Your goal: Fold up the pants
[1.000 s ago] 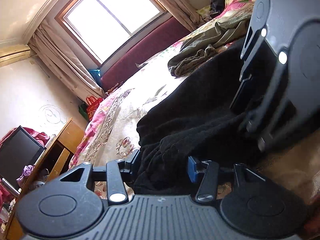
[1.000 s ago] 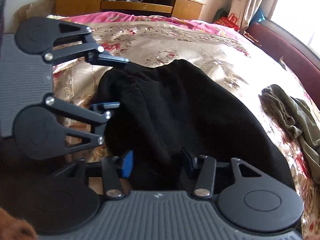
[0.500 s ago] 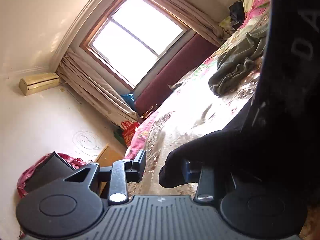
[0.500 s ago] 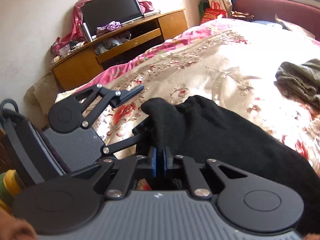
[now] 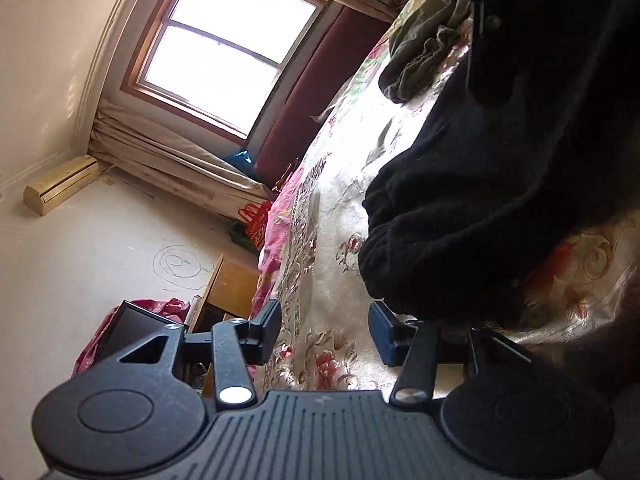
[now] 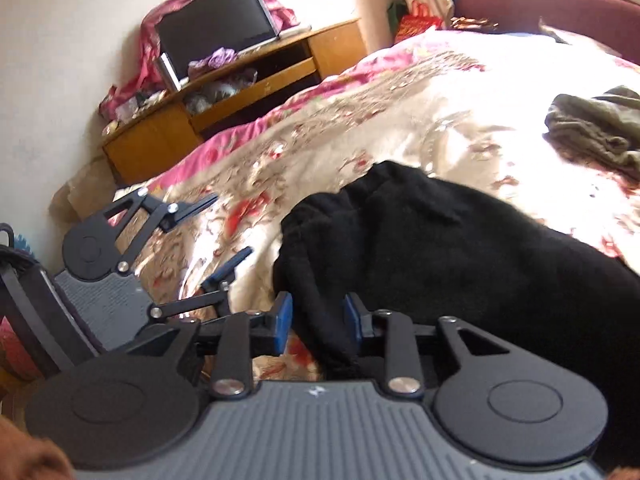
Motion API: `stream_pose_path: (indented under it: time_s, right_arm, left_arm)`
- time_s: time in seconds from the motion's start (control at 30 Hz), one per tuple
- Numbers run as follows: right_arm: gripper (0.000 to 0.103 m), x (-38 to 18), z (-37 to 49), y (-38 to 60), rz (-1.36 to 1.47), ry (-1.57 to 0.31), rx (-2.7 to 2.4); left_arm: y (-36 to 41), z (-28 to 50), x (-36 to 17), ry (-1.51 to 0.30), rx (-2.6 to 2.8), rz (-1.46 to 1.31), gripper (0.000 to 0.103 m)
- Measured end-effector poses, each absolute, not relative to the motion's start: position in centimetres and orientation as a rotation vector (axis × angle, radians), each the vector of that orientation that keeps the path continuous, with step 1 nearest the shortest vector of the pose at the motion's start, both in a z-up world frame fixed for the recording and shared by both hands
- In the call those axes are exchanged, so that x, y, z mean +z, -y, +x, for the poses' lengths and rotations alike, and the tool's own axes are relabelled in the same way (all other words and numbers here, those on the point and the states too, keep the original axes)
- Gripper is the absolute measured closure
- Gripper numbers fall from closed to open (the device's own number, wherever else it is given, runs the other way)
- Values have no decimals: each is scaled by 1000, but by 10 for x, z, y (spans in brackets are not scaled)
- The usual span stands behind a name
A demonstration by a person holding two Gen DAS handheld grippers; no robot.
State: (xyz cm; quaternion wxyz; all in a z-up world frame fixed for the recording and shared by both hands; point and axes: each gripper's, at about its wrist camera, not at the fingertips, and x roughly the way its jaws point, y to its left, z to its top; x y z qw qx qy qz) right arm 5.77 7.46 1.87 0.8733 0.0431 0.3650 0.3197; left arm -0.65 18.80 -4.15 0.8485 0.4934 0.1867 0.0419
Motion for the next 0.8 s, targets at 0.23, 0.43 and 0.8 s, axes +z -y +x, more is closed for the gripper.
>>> stream_pose_path:
  time_s: [0.23, 0.43, 0.8]
  right_arm:
    - [61, -8, 48, 73, 232, -796, 221]
    - [68, -33, 37, 211, 509, -828, -94]
    - [58, 0, 103, 189, 485, -751, 376]
  left_arm:
    - [-123, 0, -28, -361, -74, 887, 38]
    - [-77, 19, -77, -498, -181, 1004, 39]
    - [-48, 20, -56, -435, -227, 1017, 38]
